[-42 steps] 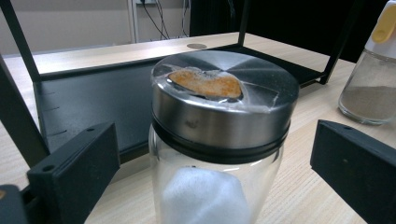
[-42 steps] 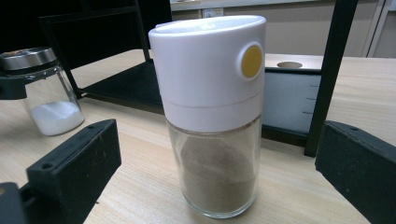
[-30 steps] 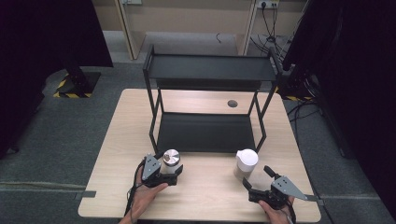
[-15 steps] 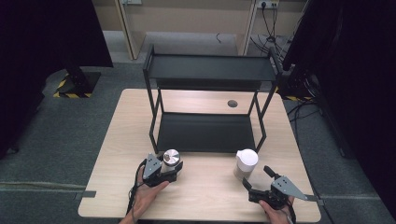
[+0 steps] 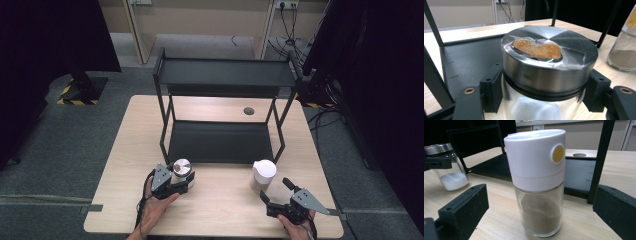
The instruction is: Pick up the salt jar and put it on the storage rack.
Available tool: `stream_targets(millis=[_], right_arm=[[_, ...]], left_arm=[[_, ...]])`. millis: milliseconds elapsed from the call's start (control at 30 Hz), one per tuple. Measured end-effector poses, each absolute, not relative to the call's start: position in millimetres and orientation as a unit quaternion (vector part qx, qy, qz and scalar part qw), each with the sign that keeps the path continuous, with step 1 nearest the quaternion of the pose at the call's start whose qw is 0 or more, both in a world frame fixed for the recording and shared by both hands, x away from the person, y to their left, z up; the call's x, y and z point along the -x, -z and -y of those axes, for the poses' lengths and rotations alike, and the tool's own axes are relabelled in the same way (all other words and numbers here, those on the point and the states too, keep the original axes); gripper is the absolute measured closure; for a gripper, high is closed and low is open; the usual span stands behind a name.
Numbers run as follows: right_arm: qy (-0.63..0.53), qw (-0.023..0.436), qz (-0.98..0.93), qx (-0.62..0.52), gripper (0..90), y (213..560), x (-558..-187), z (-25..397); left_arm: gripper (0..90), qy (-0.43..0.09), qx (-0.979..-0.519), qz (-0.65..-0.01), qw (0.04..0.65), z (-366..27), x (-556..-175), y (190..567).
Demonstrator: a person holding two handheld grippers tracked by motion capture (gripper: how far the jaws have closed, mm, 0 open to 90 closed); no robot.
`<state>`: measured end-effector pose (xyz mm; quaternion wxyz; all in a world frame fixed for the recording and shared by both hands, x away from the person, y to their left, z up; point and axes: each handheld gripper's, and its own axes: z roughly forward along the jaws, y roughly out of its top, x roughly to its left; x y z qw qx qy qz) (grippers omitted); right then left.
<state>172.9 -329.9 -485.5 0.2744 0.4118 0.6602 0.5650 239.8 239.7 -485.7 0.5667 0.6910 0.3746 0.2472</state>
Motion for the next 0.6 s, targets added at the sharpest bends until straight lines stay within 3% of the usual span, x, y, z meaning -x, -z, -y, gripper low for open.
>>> stream_targets(millis=[600], right_arm=[[-0.566,0.274,-0.66,-0.412,0.5,485.6,-172.9,329.8]], left_arm=[[30.5,-0.238,-0.696,-0.345,0.583,-238.3,-238.8,463.1]])
